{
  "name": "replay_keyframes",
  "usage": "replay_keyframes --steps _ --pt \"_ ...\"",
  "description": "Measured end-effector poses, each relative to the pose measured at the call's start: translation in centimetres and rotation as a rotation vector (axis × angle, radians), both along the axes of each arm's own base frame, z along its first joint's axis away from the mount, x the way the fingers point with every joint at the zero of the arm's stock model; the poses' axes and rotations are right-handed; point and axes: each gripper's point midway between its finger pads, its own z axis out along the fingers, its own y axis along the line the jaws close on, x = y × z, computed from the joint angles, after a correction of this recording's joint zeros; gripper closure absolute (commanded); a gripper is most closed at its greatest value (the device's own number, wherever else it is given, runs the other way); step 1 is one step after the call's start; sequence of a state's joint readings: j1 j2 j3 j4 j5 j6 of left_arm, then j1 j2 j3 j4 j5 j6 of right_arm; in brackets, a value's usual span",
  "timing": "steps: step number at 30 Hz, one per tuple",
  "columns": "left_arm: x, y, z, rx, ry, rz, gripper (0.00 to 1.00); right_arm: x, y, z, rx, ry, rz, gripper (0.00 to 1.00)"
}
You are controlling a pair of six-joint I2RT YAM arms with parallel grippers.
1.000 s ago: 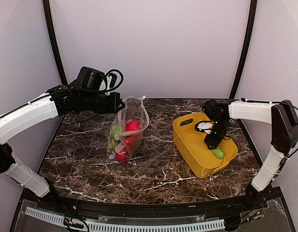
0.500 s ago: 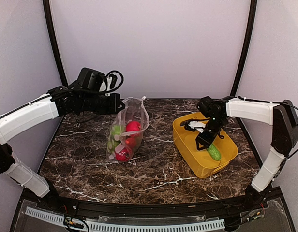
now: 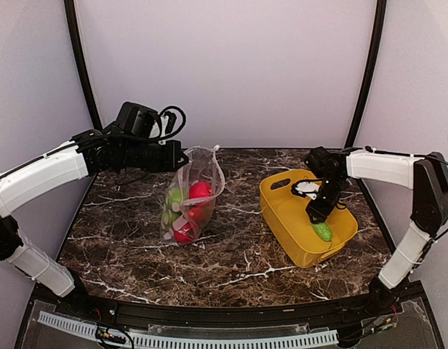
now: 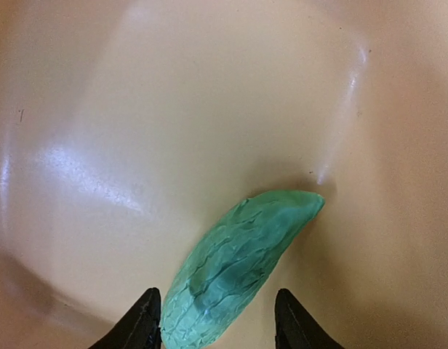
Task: Place the food in the zip-top bag and seal the zipper
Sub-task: Pick up the fake vegetable from the bin.
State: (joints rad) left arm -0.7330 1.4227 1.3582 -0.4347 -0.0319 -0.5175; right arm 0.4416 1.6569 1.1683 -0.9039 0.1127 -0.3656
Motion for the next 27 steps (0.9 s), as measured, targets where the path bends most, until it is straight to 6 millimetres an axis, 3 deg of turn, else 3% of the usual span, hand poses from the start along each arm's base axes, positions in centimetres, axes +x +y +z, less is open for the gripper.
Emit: replay_keyframes --steps 12,18,23,27 --pt "0.0 0.0 0.0 0.0 0.0 0.0 0.99 0.1 -0.7 -2.8 -0.027 0.073 -0.039 0.47" --pt "0.0 0.0 0.0 0.001 0.0 0.0 0.99 -0.2 -0.7 -3.9 -0.024 0.11 -0.055 0.64" --pt "0.0 0.0 0.0 0.001 0.0 0.001 0.99 0.2 -0.2 -3.3 -0.002 0.105 -0.062 0.69" --pt "0.0 0.0 0.0 0.002 -0.001 0.001 0.99 1.7 1.1 -0.9 0.058 0.068 -0.055 0.69"
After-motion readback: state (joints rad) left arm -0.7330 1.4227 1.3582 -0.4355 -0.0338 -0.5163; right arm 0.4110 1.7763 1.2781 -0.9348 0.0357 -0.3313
